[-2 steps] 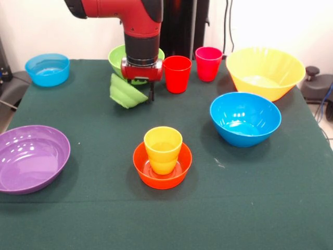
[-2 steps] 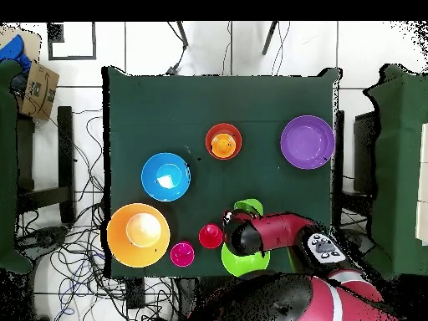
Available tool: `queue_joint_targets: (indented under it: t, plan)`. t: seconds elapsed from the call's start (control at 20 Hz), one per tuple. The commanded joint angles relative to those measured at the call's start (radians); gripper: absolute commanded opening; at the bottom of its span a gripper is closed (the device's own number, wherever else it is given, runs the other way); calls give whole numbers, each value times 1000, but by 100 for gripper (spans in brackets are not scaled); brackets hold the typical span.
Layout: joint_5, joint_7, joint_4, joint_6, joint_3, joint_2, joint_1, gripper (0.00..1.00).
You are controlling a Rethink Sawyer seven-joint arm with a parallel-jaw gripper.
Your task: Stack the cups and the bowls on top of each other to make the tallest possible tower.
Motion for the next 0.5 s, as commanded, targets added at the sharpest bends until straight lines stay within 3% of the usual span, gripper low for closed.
queue_joint_targets:
  t: [0.05,0.5]
  plan:
    - [-23,57,-108,-48,2,35,44,0]
    - [-17,38,-109,-26,12,36,31,0]
